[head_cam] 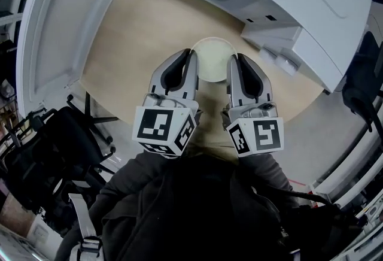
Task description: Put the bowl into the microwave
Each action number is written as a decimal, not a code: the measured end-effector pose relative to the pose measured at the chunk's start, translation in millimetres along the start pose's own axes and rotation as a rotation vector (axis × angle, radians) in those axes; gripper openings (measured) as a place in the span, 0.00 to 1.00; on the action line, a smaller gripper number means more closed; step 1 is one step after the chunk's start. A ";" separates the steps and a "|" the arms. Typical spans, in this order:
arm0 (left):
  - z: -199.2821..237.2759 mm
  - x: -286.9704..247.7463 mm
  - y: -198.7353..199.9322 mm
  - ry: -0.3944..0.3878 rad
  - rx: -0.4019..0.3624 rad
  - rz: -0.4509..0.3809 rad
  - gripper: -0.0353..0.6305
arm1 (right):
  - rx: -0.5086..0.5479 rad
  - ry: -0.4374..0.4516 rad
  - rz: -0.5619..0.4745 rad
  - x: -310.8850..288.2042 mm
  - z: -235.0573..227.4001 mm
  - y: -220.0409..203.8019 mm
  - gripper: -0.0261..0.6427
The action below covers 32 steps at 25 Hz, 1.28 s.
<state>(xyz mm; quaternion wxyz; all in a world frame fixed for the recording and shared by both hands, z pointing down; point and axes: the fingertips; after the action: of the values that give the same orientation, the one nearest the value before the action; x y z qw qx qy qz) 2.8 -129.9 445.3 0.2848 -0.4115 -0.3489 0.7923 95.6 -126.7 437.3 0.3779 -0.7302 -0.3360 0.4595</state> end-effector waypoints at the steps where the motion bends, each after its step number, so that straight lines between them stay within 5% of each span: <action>1: -1.1 8.3 1.0 0.020 0.010 -0.008 0.10 | 0.005 0.020 0.004 4.0 5.3 2.3 0.10; 9: 1.1 77.4 21.2 0.179 0.062 -0.116 0.10 | 0.076 0.197 0.005 24.3 61.0 27.4 0.09; 16: 45.5 113.8 38.8 0.226 0.072 -0.178 0.10 | 0.111 0.242 -0.011 6.1 118.3 30.7 0.09; 23: 101.1 125.6 73.9 0.083 -0.007 -0.134 0.10 | 0.068 0.092 -0.042 -23.4 170.0 35.2 0.09; 32: 96.0 117.7 116.7 -0.177 -0.090 -0.085 0.10 | 0.043 -0.184 -0.128 -11.7 181.2 73.1 0.09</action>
<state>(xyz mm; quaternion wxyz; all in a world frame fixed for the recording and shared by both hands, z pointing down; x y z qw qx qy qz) -156.8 -143.0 340.1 0.2672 -0.3372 -0.4252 0.7963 -65.7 -128.2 326.3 0.3894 -0.6537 -0.4052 0.5068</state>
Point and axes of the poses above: the fingertips, and each gripper's own axes: x backward along the fingers, z to its left, y out of its top, and after that the axes turned 6 degrees about -y, right-handed
